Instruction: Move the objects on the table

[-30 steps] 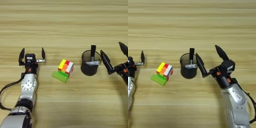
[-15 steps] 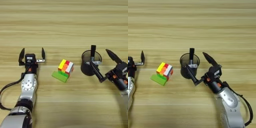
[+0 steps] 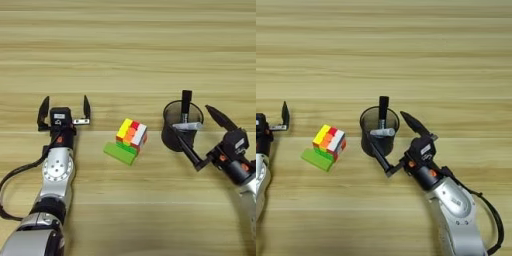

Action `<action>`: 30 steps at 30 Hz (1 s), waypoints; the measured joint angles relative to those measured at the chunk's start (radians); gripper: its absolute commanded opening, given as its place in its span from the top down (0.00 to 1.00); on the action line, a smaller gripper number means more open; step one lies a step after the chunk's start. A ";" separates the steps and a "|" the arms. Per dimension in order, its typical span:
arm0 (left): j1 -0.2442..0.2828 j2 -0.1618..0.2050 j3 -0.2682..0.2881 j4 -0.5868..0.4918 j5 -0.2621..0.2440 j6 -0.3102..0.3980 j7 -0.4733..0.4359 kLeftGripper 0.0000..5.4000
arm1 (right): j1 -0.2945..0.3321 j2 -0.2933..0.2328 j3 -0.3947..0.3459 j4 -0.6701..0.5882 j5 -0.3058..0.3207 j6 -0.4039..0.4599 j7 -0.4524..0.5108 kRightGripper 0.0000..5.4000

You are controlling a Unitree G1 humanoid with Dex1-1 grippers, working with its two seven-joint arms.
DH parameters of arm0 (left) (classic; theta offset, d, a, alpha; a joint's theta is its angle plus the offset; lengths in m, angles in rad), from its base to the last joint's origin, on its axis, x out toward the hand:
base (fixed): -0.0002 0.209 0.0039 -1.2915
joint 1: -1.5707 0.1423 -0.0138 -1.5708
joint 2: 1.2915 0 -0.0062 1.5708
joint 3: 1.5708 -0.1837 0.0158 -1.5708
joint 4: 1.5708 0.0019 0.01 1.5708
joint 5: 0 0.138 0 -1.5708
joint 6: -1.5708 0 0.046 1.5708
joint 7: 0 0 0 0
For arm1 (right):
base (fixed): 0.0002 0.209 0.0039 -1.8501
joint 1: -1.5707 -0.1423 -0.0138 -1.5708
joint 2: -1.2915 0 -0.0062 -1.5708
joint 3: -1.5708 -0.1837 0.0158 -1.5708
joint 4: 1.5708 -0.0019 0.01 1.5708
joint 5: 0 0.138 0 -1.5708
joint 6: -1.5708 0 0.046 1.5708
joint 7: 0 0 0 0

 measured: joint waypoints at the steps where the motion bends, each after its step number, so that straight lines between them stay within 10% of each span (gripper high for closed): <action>1: 0.000 0.000 0.000 0.000 0.000 0.000 0.000 0.00 | 0.000 0.000 0.001 0.001 -0.001 0.000 0.000 0.00; 30: 0.000 0.000 -0.015 0.000 0.003 0.001 0.009 0.00 | -0.018 0.008 0.027 0.064 -0.030 -0.024 -0.006 0.09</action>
